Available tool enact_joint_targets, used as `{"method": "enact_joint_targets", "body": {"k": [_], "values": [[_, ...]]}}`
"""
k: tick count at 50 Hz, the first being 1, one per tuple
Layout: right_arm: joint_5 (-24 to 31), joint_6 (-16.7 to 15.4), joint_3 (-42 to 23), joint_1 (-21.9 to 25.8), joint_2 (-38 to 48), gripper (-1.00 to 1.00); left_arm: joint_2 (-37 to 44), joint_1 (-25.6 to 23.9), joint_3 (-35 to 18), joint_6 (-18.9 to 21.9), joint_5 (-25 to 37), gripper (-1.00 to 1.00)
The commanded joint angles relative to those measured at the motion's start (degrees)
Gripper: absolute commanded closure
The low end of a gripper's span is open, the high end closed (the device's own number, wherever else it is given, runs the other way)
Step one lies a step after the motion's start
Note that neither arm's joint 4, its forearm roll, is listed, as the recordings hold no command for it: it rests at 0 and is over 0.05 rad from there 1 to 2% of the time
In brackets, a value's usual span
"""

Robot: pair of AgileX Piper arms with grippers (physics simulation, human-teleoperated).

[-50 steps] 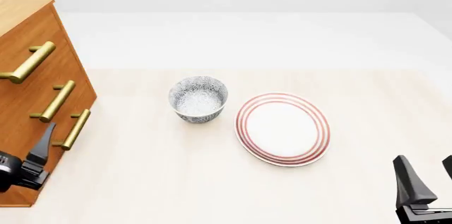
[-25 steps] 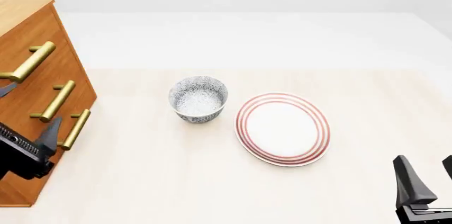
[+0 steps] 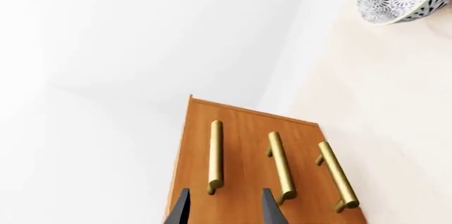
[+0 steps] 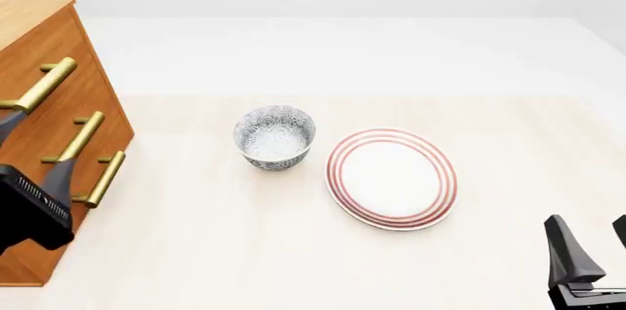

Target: Open the top drawer of the cabinet.

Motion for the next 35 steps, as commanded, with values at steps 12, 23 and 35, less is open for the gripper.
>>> {"method": "enact_joint_targets", "body": {"k": [12, 23, 35], "values": [[0.0, 0.0, 0.0, 0.0, 0.0, -1.0, 7.7, 2.3, 0.0, 7.6, -11.6, -1.0], [0.0, 0.0, 0.0, 0.0, 0.0, -1.0, 11.8, 3.4, -0.8, 9.0, -15.3, -1.0], [0.0, 0.0, 0.0, 0.0, 0.0, -1.0, 16.0, 4.4, -2.2, 8.9, -17.4, -1.0]]}}
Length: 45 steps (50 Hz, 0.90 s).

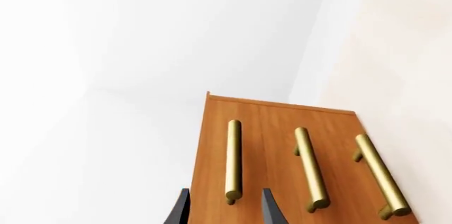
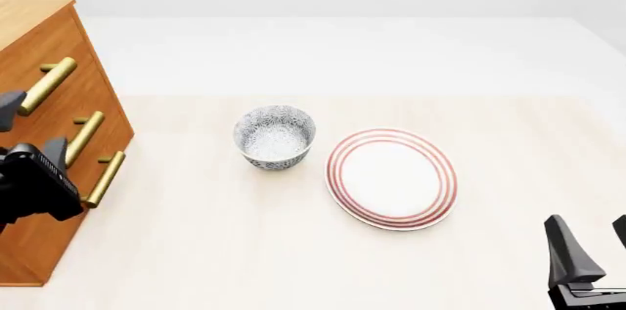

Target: Open the top drawer of the cabinet.

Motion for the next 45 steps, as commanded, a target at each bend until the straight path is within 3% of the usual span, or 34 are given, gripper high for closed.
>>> {"method": "enact_joint_targets", "body": {"k": [1, 45], "values": [[0.0, 0.0, 0.0, 0.0, 0.0, -1.0, 3.8, 0.8, -1.3, 0.6, -2.4, -1.0], [0.0, 0.0, 0.0, 0.0, 0.0, -1.0, 17.6, 5.9, -1.5, 1.0, -13.7, -1.0]]}}
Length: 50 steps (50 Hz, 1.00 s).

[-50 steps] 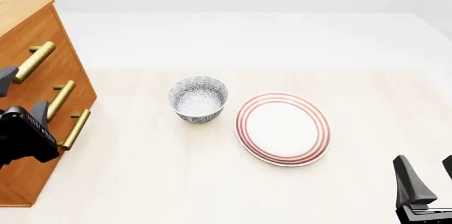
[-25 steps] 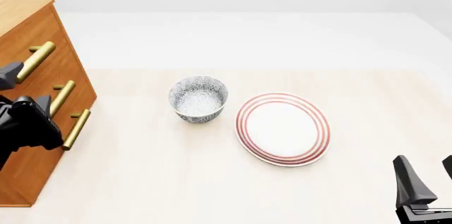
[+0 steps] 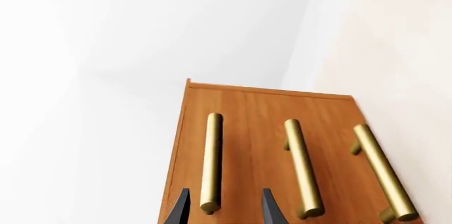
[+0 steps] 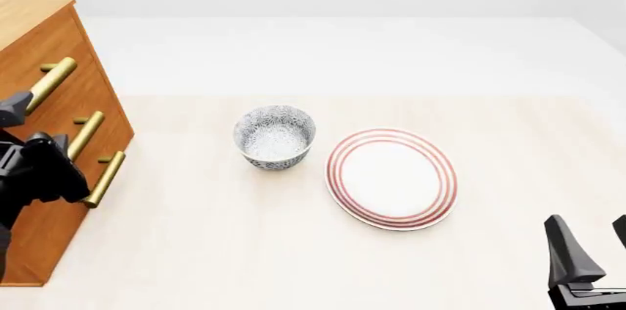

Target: Open the top drawer of the cabinet.

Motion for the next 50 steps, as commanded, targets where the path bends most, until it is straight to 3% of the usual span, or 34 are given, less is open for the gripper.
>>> {"method": "enact_joint_targets", "body": {"k": [1, 17, 18, 40, 41, 50], "values": [[0.0, 0.0, 0.0, 0.0, 0.0, -1.0, 2.8, 1.5, 0.1, 0.0, -2.6, -1.0], [0.0, 0.0, 0.0, 0.0, 0.0, -1.0, 5.9, 3.0, -0.9, 0.3, -4.6, -1.0], [0.0, 0.0, 0.0, 0.0, 0.0, -1.0, 7.5, 6.5, -3.5, -0.7, -4.5, -1.0], [0.0, 0.0, 0.0, 0.0, 0.0, -1.0, 7.0, 7.9, -3.5, -0.3, -3.8, -1.0], [0.0, 0.0, 0.0, 0.0, 0.0, -1.0, 6.7, 7.9, -3.5, -0.2, -3.7, 1.0], [0.0, 0.0, 0.0, 0.0, 0.0, -1.0, 5.0, 7.5, -3.0, 0.9, -3.3, 1.0]]}}
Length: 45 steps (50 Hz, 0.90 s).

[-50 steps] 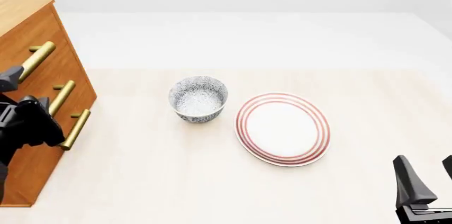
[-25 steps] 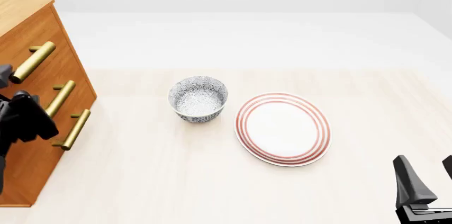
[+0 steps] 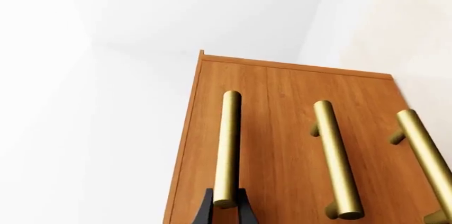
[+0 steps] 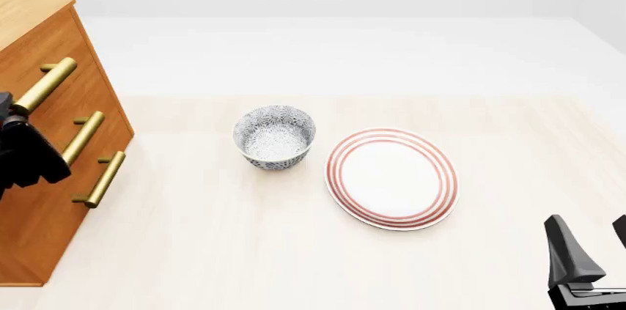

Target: Open the top drawer of the cabinet.

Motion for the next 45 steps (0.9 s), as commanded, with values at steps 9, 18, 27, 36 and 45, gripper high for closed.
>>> {"method": "enact_joint_targets", "body": {"k": [9, 18, 27, 36, 45], "values": [[0.0, 0.0, 0.0, 0.0, 0.0, -1.0, -2.4, 0.1, 1.8, 2.4, 1.7, 1.0], [0.0, 0.0, 0.0, 0.0, 0.0, -1.0, -3.5, -1.0, 2.8, 4.3, 1.7, 1.0], [0.0, 0.0, 0.0, 0.0, 0.0, -1.0, -5.3, -2.6, 3.4, 5.3, 2.3, 1.0], [0.0, 0.0, 0.0, 0.0, 0.0, -1.0, -6.9, -4.4, 3.3, 6.0, 3.4, 1.0], [0.0, 0.0, 0.0, 0.0, 0.0, -1.0, -6.8, -6.6, 3.1, 5.8, 3.5, 1.0]]}}
